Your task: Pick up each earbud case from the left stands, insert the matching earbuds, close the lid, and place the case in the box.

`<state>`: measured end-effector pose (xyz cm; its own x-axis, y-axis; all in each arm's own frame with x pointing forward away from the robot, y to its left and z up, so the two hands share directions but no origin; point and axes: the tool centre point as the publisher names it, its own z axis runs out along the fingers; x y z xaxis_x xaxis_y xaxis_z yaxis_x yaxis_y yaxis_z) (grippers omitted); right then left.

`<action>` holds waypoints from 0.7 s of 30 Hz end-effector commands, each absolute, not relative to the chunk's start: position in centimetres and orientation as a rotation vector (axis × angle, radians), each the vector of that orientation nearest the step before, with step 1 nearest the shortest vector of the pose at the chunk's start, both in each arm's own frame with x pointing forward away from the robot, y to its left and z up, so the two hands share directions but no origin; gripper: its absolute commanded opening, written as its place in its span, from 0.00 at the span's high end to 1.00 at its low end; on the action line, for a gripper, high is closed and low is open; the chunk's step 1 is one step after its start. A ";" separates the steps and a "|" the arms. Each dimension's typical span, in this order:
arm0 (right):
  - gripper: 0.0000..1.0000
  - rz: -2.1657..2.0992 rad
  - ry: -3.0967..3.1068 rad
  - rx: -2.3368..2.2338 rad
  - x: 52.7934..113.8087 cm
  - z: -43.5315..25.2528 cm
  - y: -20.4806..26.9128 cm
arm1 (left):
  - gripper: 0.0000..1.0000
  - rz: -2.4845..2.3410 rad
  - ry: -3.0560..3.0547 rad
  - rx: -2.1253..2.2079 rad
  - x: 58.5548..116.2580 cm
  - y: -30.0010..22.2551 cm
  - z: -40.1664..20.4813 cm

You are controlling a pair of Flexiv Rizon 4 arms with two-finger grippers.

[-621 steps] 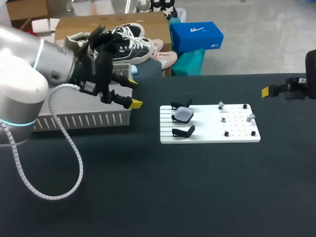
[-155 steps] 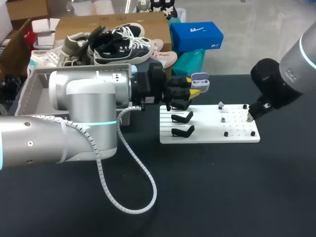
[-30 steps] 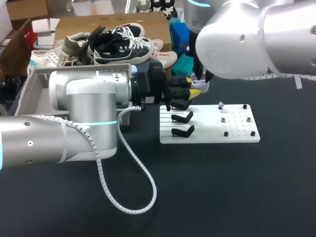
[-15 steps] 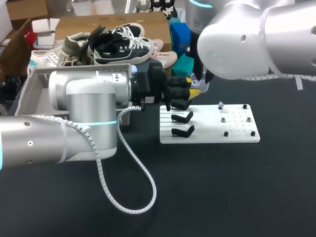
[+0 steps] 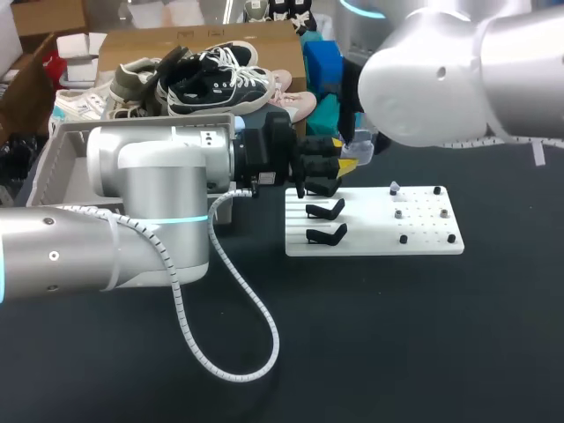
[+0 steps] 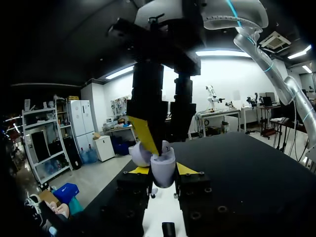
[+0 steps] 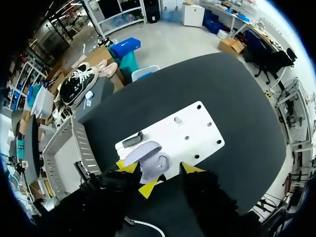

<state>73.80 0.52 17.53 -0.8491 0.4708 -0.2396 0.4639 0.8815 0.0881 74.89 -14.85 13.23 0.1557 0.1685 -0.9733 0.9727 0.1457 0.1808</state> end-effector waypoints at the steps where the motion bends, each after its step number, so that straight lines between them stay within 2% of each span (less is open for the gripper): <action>1: 0.24 0.077 2.767 0.705 72.1 18.2 -0.2 | 1.00 -0.884 1.263 1.270 74.7 -14.9 13.2; 2: 0.27 0.089 2.760 0.706 71.8 18.4 -0.3 | 1.00 -0.884 1.263 1.270 74.7 -14.9 13.2; 4: 0.27 0.117 2.747 0.697 71.0 18.7 -0.4 | 1.00 -0.884 1.263 1.270 74.7 -14.9 13.2; 5: 0.29 0.133 2.740 0.690 70.6 18.8 -0.6 | 1.00 -0.884 1.263 1.270 74.7 -14.9 13.2; 8: 0.26 0.157 2.720 0.658 69.4 18.9 -1.2 | 1.00 -0.884 1.263 1.270 74.7 -14.9 13.2; 10: 0.29 0.153 2.720 0.657 68.7 18.7 -2.0 | 1.00 -0.884 1.263 1.270 74.7 -14.9 13.2; 12: 0.33 0.160 2.706 0.643 68.2 18.4 -2.9 | 1.00 -0.884 1.263 1.270 74.7 -14.9 13.2; 14: 0.42 0.175 2.692 0.625 67.7 18.1 -3.7 | 1.00 -0.884 1.263 1.270 74.7 -14.9 13.2; 16: 0.42 0.180 2.676 0.579 67.3 17.8 -4.2 | 1.00 -0.884 1.263 1.270 74.7 -14.9 13.2; 18: 0.36 0.169 2.665 0.517 67.1 17.4 -4.6 | 1.00 -0.884 1.263 1.270 74.7 -14.9 13.2; 21: 0.38 0.168 2.667 0.466 67.2 16.5 -5.3 | 1.00 -0.884 1.263 1.270 74.7 -14.9 13.2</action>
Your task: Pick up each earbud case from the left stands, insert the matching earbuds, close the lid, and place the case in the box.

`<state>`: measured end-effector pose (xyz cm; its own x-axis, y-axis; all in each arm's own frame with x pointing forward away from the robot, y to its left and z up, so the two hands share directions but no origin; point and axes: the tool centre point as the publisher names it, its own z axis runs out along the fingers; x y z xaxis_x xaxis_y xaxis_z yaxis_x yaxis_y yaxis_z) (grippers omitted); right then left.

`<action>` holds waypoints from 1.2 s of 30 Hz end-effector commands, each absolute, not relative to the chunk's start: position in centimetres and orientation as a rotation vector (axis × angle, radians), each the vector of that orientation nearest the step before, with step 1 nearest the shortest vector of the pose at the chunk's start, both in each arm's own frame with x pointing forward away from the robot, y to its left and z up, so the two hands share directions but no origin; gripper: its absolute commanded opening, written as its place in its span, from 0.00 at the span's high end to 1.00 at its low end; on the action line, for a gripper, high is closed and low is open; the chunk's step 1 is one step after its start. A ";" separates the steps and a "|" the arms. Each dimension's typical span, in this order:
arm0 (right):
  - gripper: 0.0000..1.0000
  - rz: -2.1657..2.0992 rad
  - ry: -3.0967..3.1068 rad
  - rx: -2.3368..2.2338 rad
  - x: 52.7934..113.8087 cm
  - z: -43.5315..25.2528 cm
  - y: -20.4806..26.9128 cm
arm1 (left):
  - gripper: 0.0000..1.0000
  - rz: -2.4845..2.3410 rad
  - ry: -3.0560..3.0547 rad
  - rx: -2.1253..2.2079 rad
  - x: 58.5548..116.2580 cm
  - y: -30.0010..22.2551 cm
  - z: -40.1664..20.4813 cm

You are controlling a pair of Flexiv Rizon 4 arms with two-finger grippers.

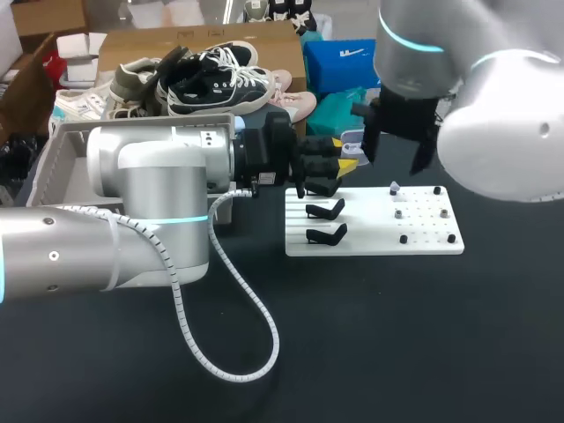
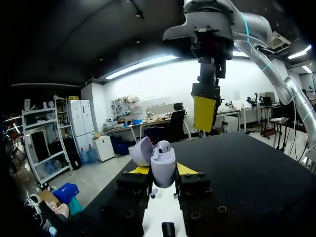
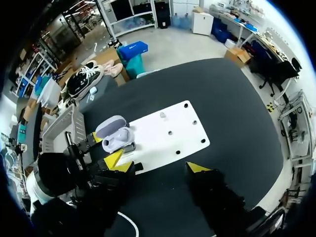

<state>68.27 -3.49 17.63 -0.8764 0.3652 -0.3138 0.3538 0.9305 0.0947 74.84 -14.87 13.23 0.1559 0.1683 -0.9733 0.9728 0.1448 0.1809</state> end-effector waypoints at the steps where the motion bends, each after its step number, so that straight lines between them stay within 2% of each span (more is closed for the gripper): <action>1: 0.38 0.169 2.668 0.447 67.3 16.1 -5.5 | 1.00 -0.884 1.263 1.270 74.7 -14.9 13.2; 2: 0.36 0.167 2.667 0.426 67.5 15.8 -5.7 | 1.00 -0.884 1.263 1.270 74.7 -14.9 13.2; 4: 0.51 0.178 2.668 0.405 67.7 15.2 -6.2 | 1.00 -0.884 1.263 1.270 74.7 -14.9 13.2; 6: 0.51 0.163 2.667 0.379 68.0 14.7 -6.5 | 1.00 -0.884 1.263 1.270 74.7 -14.9 13.2; 9: 0.40 0.169 2.672 0.330 68.6 13.8 -6.9 | 1.00 -0.884 1.263 1.270 74.7 -14.9 13.2; 11: 0.38 0.173 2.679 0.294 69.1 12.9 -6.9 | 1.00 -0.884 1.263 1.270 74.7 -14.9 13.2; 13: 0.27 0.181 2.683 0.248 69.6 12.2 -6.8 | 1.00 -0.884 1.263 1.270 74.7 -14.9 13.2; 15: 0.28 0.189 2.696 0.219 70.3 11.2 -6.6 | 1.00 -0.884 1.263 1.270 74.7 -14.9 13.2; 18: 0.31 0.164 2.707 0.157 71.4 10.0 -6.2 | 1.00 -0.884 1.263 1.270 74.7 -14.9 13.2; 20: 0.49 0.184 2.713 0.152 72.0 9.4 -6.2 | 1.00 -0.884 1.263 1.270 74.7 -14.9 13.2; 23: 0.52 0.171 2.719 0.152 72.9 8.7 -6.2 | 1.00 -0.884 1.263 1.270 74.7 -14.9 13.2; 26: 0.49 0.173 2.727 0.154 73.5 8.0 -6.4 | 1.00 -0.884 1.263 1.270 74.7 -14.9 13.2; 27: 0.45 0.181 2.733 0.157 73.7 7.8 -6.4 | 1.00 -0.884 1.263 1.270 74.7 -14.9 13.2; 34: 0.33 0.199 2.746 0.153 75.2 6.5 -6.0 | 1.00 -0.884 1.263 1.270 74.7 -14.9 13.2; 36: 0.34 0.206 2.751 0.161 75.5 6.2 -6.0 | 1.00 -0.884 1.263 1.270 74.7 -14.9 13.2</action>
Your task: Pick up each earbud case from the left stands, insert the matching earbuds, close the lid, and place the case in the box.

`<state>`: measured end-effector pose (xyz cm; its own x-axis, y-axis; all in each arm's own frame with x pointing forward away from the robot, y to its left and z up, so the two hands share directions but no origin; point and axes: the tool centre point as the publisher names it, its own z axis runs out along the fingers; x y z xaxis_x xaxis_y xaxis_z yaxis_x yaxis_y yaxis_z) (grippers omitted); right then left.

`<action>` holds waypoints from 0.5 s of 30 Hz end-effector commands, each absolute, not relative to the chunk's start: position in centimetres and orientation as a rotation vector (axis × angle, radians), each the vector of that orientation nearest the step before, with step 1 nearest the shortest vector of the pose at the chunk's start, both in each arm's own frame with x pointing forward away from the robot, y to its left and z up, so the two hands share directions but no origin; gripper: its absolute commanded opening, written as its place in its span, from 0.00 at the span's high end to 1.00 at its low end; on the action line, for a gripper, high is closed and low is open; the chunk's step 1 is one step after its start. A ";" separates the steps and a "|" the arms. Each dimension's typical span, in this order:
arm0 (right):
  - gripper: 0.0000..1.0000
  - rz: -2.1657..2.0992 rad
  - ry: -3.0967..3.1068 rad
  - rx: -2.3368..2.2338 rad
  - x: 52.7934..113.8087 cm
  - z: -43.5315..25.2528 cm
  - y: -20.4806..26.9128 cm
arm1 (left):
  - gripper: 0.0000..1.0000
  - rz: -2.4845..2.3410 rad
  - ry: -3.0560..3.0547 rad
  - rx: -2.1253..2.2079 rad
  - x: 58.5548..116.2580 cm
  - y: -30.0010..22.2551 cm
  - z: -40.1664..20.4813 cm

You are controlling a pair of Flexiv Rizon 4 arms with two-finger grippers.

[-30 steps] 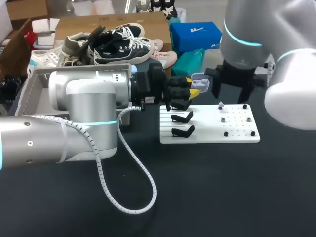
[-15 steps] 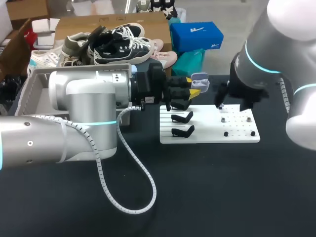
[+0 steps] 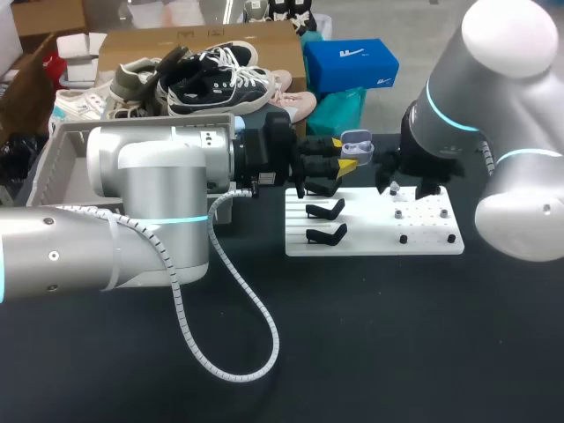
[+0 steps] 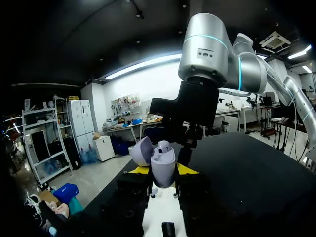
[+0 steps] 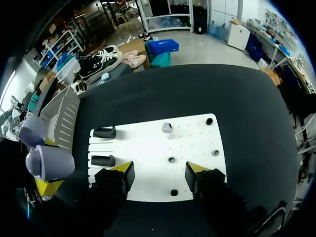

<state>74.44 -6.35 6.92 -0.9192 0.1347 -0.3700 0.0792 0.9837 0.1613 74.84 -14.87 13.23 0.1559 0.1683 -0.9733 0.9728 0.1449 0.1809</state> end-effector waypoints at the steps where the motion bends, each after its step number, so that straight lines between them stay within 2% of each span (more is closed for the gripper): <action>1: 0.35 0.207 2.751 0.162 75.5 6.2 -6.0 | 1.00 -0.884 1.263 1.270 74.7 -14.9 13.2; 3: 0.31 0.212 2.750 0.166 75.6 6.1 -6.0 | 1.00 -0.884 1.263 1.270 74.7 -14.9 13.2; 4: 0.24 0.213 2.749 0.166 75.6 6.2 -6.0 | 1.00 -0.884 1.263 1.270 74.7 -14.9 13.2; 5: 0.09 0.213 2.747 0.166 75.6 6.3 -6.0 | 1.00 -0.884 1.263 1.270 74.7 -14.9 13.2; 6: 0.00 0.214 2.745 0.166 75.6 6.4 -6.1 | 1.00 -0.884 1.263 1.270 74.7 -14.9 13.2; 15: 0.00 0.235 2.746 0.159 75.4 6.6 -6.2 | 1.00 -0.884 1.263 1.270 74.7 -14.9 13.2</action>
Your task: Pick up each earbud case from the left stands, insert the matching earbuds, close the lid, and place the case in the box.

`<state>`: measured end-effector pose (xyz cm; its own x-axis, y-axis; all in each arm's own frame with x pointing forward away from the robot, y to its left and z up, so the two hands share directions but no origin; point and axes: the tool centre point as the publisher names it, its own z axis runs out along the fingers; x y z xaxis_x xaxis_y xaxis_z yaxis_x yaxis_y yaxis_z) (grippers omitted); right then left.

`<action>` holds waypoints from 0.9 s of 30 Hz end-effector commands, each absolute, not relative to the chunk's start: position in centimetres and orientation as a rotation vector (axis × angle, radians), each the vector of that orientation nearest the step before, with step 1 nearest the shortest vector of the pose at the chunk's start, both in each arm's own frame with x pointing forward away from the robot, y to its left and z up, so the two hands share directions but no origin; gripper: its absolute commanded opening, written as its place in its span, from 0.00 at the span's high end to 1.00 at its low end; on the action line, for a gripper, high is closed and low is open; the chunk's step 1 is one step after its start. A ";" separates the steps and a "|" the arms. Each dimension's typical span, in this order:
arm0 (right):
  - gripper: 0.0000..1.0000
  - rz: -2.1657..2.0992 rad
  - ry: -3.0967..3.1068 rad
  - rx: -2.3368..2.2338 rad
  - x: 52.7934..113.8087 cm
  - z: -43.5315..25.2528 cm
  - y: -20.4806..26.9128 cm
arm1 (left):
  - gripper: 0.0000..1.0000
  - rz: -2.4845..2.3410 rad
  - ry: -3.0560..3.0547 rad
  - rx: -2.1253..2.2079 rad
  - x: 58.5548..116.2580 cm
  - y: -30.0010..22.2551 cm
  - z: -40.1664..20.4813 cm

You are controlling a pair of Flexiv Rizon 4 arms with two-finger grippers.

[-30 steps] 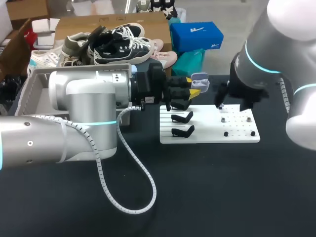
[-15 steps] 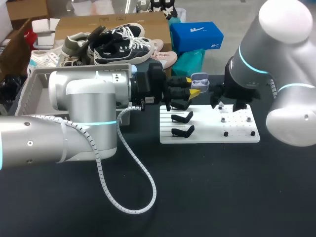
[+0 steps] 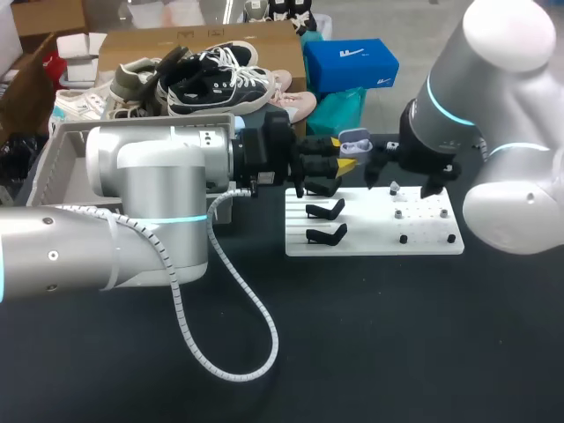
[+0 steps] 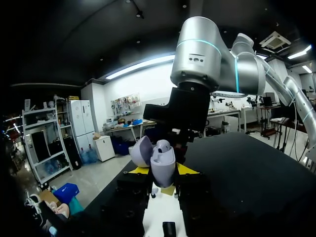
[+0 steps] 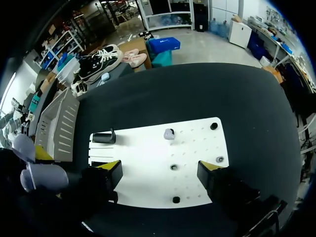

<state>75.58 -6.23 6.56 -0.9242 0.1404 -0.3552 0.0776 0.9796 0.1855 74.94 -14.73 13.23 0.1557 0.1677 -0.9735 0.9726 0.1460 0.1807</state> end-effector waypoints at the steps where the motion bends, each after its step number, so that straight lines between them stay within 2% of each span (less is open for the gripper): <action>1: 0.00 0.235 2.746 0.159 75.4 6.6 -6.2 | 1.00 -0.884 1.263 1.270 74.7 -14.9 13.2; 7: 0.00 0.235 2.746 0.159 75.4 6.6 -6.2 | 1.00 -0.884 1.263 1.270 74.7 -14.9 13.2; 13: 0.00 0.238 2.765 0.300 72.4 5.6 -7.0 | 1.00 -0.884 1.263 1.270 74.7 -14.9 13.2; 14: 0.20 0.239 2.765 0.325 72.2 5.4 -7.3 | 1.00 -0.884 1.263 1.270 74.7 -14.9 13.2; 15: 0.55 0.245 2.764 0.334 72.2 5.3 -7.5 | 1.00 -0.884 1.263 1.270 74.7 -14.9 13.2; 16: 0.61 0.252 2.763 0.347 72.1 5.1 -7.7 | 1.00 -0.884 1.263 1.270 74.7 -14.9 13.2; 21: 0.50 0.249 2.752 0.357 72.5 4.9 -8.3 | 1.00 -0.884 1.263 1.270 74.7 -14.9 13.2; 27: 0.52 0.261 2.738 0.312 74.3 4.5 -8.3 | 1.00 -0.884 1.263 1.270 74.7 -14.9 13.2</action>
